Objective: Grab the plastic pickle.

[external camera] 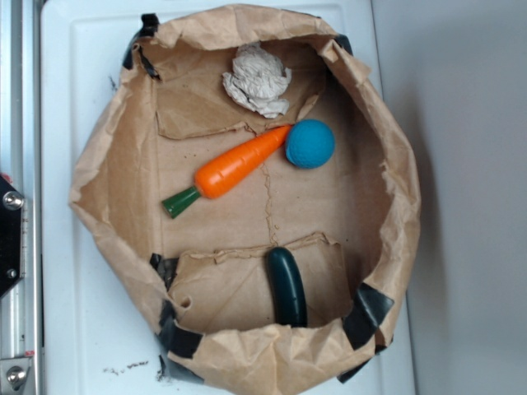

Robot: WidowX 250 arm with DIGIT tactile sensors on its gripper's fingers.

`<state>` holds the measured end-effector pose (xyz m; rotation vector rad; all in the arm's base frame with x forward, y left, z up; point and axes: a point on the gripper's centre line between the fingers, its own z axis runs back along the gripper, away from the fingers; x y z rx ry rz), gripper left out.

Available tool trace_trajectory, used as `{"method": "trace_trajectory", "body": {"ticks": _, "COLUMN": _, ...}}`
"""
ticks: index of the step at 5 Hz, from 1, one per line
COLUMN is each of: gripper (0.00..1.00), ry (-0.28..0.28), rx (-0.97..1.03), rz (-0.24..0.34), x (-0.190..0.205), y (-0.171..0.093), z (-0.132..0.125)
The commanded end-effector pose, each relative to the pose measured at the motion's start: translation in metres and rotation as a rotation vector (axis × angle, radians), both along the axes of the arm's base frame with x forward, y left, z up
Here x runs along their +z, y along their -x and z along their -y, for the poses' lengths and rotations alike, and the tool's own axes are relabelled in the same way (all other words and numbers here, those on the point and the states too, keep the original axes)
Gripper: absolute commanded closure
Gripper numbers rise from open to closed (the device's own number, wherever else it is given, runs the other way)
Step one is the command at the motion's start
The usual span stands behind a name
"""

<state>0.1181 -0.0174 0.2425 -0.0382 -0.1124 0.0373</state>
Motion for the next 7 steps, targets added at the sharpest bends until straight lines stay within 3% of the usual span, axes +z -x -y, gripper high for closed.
{"method": "trace_trajectory", "body": {"ticks": 1, "gripper": 0.00, "ry": 0.000, "rx": 0.000, "rz": 0.000, "x": 0.000, "y": 0.000, "z": 0.000}}
{"method": "trace_trajectory", "body": {"ticks": 3, "gripper": 0.00, "ry": 0.004, "rx": 0.065, "rz": 0.058, "x": -0.017, "y": -0.079, "z": 0.000}}
{"method": "trace_trajectory", "body": {"ticks": 4, "gripper": 0.00, "ry": 0.018, "rx": -0.034, "rz": 0.093, "x": -0.028, "y": -0.108, "z": -0.012}}
{"method": "trace_trajectory", "body": {"ticks": 5, "gripper": 0.00, "ry": 0.003, "rx": -0.285, "rz": 0.090, "x": -0.040, "y": -0.136, "z": -0.017}}
{"method": "trace_trajectory", "body": {"ticks": 6, "gripper": 0.00, "ry": 0.008, "rx": -0.494, "rz": 0.081, "x": -0.042, "y": -0.151, "z": -0.012}}
{"method": "trace_trajectory", "body": {"ticks": 7, "gripper": 0.00, "ry": 0.008, "rx": -0.494, "rz": 0.081, "x": -0.042, "y": -0.151, "z": -0.012}}
